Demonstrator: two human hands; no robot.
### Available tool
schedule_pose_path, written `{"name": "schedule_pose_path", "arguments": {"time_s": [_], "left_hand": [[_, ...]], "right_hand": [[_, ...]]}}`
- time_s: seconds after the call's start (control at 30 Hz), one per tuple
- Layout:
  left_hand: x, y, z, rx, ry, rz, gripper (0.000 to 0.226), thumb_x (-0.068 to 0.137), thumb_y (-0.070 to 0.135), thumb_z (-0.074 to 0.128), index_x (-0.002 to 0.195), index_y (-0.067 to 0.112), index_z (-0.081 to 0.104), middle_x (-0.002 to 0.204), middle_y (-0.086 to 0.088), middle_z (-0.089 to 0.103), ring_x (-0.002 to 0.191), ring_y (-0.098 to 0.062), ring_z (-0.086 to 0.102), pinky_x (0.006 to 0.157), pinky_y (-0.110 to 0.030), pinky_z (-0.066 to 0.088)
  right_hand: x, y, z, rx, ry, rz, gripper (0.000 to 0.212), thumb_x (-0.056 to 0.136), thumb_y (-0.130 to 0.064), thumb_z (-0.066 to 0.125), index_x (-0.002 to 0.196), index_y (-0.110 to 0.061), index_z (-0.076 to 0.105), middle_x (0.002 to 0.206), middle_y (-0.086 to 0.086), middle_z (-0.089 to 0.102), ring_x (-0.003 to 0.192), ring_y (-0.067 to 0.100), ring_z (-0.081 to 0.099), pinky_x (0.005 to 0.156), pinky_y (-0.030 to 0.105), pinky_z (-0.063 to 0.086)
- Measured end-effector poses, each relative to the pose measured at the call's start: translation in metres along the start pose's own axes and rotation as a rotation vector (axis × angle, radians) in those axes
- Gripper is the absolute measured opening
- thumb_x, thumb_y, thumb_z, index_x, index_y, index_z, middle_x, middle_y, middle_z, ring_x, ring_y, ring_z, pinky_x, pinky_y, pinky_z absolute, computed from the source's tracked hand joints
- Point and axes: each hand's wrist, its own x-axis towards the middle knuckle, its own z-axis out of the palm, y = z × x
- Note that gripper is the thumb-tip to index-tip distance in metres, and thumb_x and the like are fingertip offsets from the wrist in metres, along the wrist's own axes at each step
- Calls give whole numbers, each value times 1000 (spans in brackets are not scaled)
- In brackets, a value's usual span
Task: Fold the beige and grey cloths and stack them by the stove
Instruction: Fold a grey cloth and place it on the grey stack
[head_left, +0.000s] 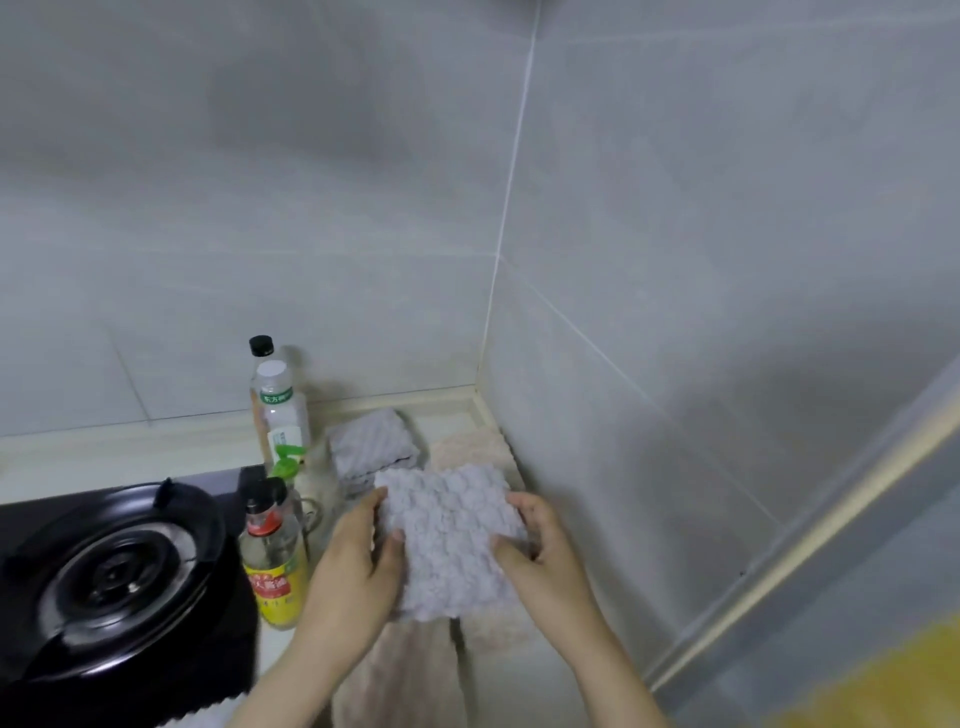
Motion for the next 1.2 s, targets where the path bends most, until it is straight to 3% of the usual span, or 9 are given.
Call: {"name": "schedule_pose_path", "arguments": {"time_s": [0.13, 0.27, 0.33, 0.4, 0.6, 0.8, 0.97, 1.1, 1.2], "left_hand": [[29, -8, 9, 9, -18, -48, 48, 95, 28, 47, 142, 24, 36, 130, -6, 55, 106, -33, 59, 89, -38, 46], [49, -17, 16, 1, -11, -72, 47, 94, 27, 48, 140, 24, 38, 133, -2, 51, 103, -32, 60, 88, -39, 48], [56, -21, 19, 4, -4, -70, 47, 95, 25, 49, 140, 20, 38, 136, -1, 48, 106, -31, 59, 93, -39, 47], [61, -25, 22, -7, 4, -94, 46, 95, 23, 49, 139, 20, 39, 137, -1, 48, 109, -28, 58, 97, -39, 46], [67, -41, 29, 7, 79, -157, 46, 94, 19, 51, 139, 18, 40, 137, -1, 49, 119, -23, 53, 99, -31, 41], [49, -55, 39, 40, 125, -227, 45, 93, 14, 52, 137, 13, 44, 133, -2, 53, 118, -15, 50, 92, -23, 38], [17, -64, 48, 37, 158, -334, 44, 94, 17, 50, 138, 17, 42, 131, 0, 52, 110, -20, 57, 87, -24, 41], [-14, -67, 62, 39, 126, -387, 42, 96, 20, 46, 137, 22, 39, 131, 5, 50, 104, -16, 56, 79, -19, 34], [-25, -71, 71, 32, 118, -435, 43, 96, 20, 45, 138, 24, 38, 133, 4, 50, 107, -18, 57, 81, -21, 37]], "right_hand": [[32, 5, 5, 5, -32, 23, 41, 86, -15, 65, 115, -40, 52, 94, -18, 57, 70, 1, 53, 71, 22, 48], [57, 10, 12, -50, -63, 26, 41, 82, -25, 65, 112, -49, 51, 108, -19, 58, 81, 3, 59, 84, 33, 53], [66, 14, 14, -44, -63, 26, 41, 84, -20, 64, 110, -49, 50, 108, -16, 59, 82, -2, 58, 81, 23, 52], [72, 13, 15, -24, -122, 48, 42, 89, -14, 63, 117, -42, 50, 99, -16, 56, 73, -5, 54, 68, 9, 46], [93, 15, 26, -31, -263, 76, 41, 92, -14, 61, 126, -34, 48, 101, -14, 51, 79, 1, 54, 64, 1, 42], [101, 32, 38, -62, -387, 108, 44, 90, -13, 63, 127, -32, 49, 119, -12, 50, 83, -14, 50, 66, -1, 40], [88, 49, 48, -51, -514, 153, 47, 87, -9, 63, 123, -35, 47, 106, -6, 55, 62, -6, 51, 56, 4, 42], [73, 61, 43, -113, -528, 185, 38, 87, -14, 62, 117, -33, 50, 97, -12, 52, 68, 0, 49, 54, 5, 40], [66, 70, 38, -144, -482, 199, 30, 87, -16, 61, 113, -28, 52, 96, -5, 58, 64, 5, 52, 50, 9, 39]]}}
